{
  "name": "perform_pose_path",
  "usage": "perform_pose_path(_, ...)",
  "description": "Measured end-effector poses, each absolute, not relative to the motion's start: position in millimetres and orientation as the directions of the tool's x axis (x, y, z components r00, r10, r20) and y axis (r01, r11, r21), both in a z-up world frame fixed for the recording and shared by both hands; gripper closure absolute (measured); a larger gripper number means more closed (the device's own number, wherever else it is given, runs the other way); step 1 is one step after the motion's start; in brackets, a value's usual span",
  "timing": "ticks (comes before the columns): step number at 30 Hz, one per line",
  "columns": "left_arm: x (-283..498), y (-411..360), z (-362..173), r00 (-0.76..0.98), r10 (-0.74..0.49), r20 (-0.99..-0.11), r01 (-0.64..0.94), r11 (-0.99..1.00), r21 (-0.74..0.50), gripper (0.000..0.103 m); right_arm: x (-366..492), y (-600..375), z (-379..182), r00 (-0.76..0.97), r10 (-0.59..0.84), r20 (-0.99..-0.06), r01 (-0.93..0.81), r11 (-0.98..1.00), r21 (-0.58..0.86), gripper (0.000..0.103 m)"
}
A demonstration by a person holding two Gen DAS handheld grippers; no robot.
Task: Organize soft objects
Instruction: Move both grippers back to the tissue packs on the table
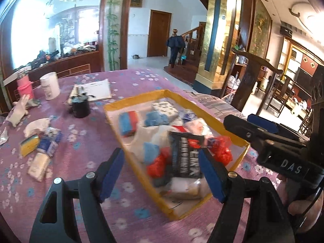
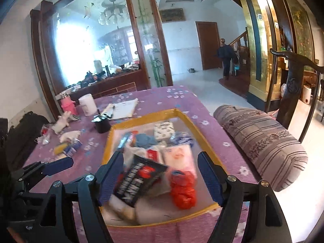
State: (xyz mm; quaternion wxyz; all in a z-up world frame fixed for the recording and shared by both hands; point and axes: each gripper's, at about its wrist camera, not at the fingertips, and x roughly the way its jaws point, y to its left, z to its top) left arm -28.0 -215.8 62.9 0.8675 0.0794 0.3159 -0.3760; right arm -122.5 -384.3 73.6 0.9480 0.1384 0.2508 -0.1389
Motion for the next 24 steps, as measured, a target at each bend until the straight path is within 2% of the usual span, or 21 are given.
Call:
perform_pose_path(3,-20,-190,66,0.549,-0.581,-0.601,0.670,0.736,-0.100,0.028,-113,-368,77,0.850,-0.133,-0.510,0.282,0.932,0.227,0.022)
perform_pose_path(10,24,-109,66,0.587,-0.514,-0.625,0.561,0.815,-0.144,0.025,-73,-311,81,0.842,-0.066,-0.535,0.193,0.964,0.185,0.021)
perform_pose_path(17,83,-29,42,0.527,-0.430,-0.733,0.490,0.859,-0.151,0.019,-3,-254,64,0.803,0.118,-0.584,0.061,0.959,0.278,0.019)
perform_pose_path(20,108,-15,31,0.518,-0.371,-0.771,0.461,0.880,-0.113,0.018,41,-231,46,0.753,0.198,-0.627,0.028,0.943,0.332,0.019)
perform_pose_path(24,137,-16,12,0.461,-0.333,-0.823,0.469,0.879,-0.092,0.018,86,-213,19,0.736,0.216,-0.641,0.012,0.943,0.332,0.019)
